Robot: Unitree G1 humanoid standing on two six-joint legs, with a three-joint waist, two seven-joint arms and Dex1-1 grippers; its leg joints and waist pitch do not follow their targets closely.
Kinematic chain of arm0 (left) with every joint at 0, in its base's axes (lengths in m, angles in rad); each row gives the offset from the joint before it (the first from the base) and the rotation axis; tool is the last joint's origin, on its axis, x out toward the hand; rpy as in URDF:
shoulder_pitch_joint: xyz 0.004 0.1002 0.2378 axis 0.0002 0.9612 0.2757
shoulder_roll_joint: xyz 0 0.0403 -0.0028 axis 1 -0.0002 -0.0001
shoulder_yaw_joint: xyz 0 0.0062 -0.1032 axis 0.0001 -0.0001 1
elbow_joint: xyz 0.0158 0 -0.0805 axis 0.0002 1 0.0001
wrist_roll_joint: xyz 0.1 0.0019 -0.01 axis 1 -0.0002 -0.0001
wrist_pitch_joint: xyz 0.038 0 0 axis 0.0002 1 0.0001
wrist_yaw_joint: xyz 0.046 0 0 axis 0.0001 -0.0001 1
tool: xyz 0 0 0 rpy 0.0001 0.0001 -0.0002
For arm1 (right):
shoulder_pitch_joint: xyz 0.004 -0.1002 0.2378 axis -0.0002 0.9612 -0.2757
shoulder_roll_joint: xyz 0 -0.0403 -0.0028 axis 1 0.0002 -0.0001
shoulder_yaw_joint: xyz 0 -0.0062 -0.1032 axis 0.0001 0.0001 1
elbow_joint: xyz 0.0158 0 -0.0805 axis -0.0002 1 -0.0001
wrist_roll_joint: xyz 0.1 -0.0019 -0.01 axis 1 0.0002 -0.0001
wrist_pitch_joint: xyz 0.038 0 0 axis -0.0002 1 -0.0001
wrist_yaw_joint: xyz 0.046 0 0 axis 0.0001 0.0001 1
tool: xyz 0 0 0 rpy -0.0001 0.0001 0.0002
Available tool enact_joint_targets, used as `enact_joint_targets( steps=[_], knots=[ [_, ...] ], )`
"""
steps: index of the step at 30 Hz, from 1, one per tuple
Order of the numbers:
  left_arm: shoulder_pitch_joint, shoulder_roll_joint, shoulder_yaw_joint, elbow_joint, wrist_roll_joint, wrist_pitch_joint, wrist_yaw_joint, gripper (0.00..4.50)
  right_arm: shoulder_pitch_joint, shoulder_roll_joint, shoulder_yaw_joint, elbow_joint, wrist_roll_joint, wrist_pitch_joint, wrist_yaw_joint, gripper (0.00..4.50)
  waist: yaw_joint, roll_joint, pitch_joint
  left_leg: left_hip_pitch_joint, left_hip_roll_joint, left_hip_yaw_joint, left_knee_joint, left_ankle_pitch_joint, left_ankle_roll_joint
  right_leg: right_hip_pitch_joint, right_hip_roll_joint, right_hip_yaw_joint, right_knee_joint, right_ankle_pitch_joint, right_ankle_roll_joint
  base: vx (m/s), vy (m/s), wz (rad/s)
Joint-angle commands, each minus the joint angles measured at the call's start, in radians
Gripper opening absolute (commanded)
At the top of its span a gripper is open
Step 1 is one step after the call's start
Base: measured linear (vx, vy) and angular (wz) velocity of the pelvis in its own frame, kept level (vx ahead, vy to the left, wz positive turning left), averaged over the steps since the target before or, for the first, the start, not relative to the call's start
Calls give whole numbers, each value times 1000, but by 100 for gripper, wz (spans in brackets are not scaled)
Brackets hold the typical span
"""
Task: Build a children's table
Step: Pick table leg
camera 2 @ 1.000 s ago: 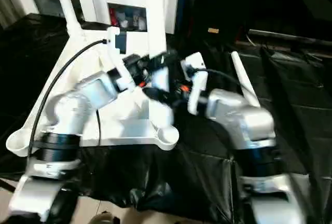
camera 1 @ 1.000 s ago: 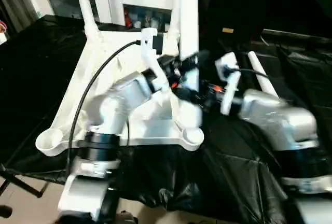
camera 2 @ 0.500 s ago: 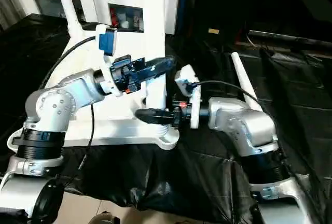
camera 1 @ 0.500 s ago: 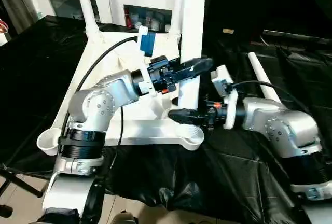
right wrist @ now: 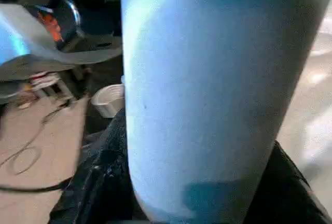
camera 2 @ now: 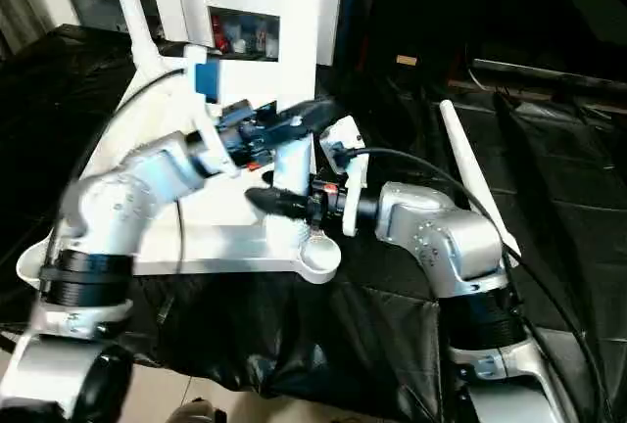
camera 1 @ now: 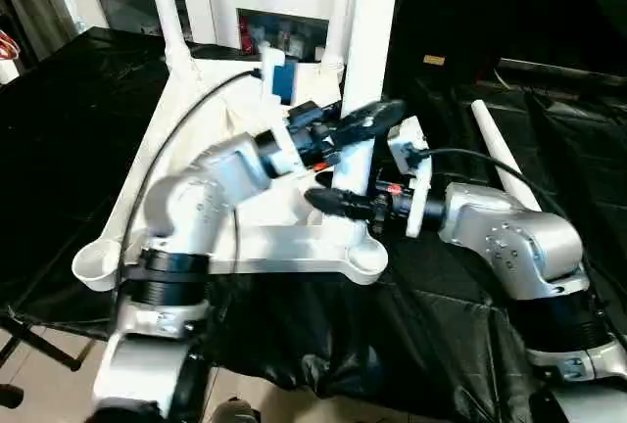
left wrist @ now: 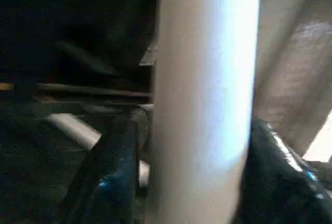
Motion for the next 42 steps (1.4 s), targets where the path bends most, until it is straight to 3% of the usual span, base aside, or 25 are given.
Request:
enact_joint_targets(
  steps=[1,3,5,10,18,20,23,30,33,34,36,42],
  knots=[
    [-8,-1,-53,20,147,-77,135,304,-3,20,-32,-4,-25,-7,-71,198,-1,-10,-82,1,12,0,-66,-87,-10,71,-58,44,-75,-174,-120,0,0,0],
    [-11,-9,-76,43,219,-126,210,304,-11,41,-38,-6,-43,-17,-126,198,-2,-3,-82,1,13,-2,-66,-85,-16,68,-57,45,-77,-179,-102,0,0,0],
    [-16,-16,-73,53,232,-145,232,284,-15,49,-41,-8,-44,-17,-142,198,-2,-4,-84,2,11,-1,-65,-86,-22,69,-56,45,-77,-177,-95,0,0,0],
    [-27,-64,-30,52,193,-155,262,244,-14,72,-38,-28,-54,-20,-190,197,-2,-3,-86,0,10,0,-63,-77,-17,70,-56,44,-68,-106,-139,0,0,0],
    [-19,-85,-7,26,131,-146,236,201,-26,78,-26,-9,-92,-57,-218,197,-3,3,-83,4,11,1,-64,-116,-19,67,-56,45,-75,-145,-142,0,0,0],
    [-25,-89,-6,28,123,-147,224,196,-30,75,-31,-1,-87,-52,-219,253,-5,6,-83,3,10,0,-65,-117,-20,68,-55,45,-74,-143,-139,0,0,0],
    [-36,-90,-12,34,115,-155,207,194,-37,49,-53,7,-67,-26,-194,273,-4,9,-84,5,10,-1,-64,-118,-21,68,-54,45,-74,-132,-142,0,0,0],
    [-38,-73,-30,23,102,-144,158,192,-41,-40,-37,9,-56,3,-96,313,-1,6,-85,3,9,0,-62,-105,-8,73,-54,44,-70,-93,-157,0,0,0],
    [-32,-47,-51,8,94,-132,100,191,-50,-91,-28,14,-16,38,-2,315,1,-7,-85,2,9,1,-61,-99,6,76,-54,44,-70,-102,-161,0,0,0],
    [-32,-43,-53,6,93,-130,92,191,-52,-97,-25,15,-13,40,9,315,2,-2,-84,3,11,0,-61,-99,10,74,-55,44,-69,-111,-164,0,0,0],
    [-30,-15,-64,-7,82,-115,43,191,-61,-134,9,17,-19,34,67,315,1,-4,-84,2,11,1,-60,-99,12,73,-56,44,-70,-121,-164,0,0,0],
    [-30,21,-83,-26,65,-83,-29,191,-83,-149,25,39,-14,30,117,315,1,-6,-84,3,13,2,-59,-90,14,69,-57,44,-68,-133,-177,0,0,0]
  ],
)
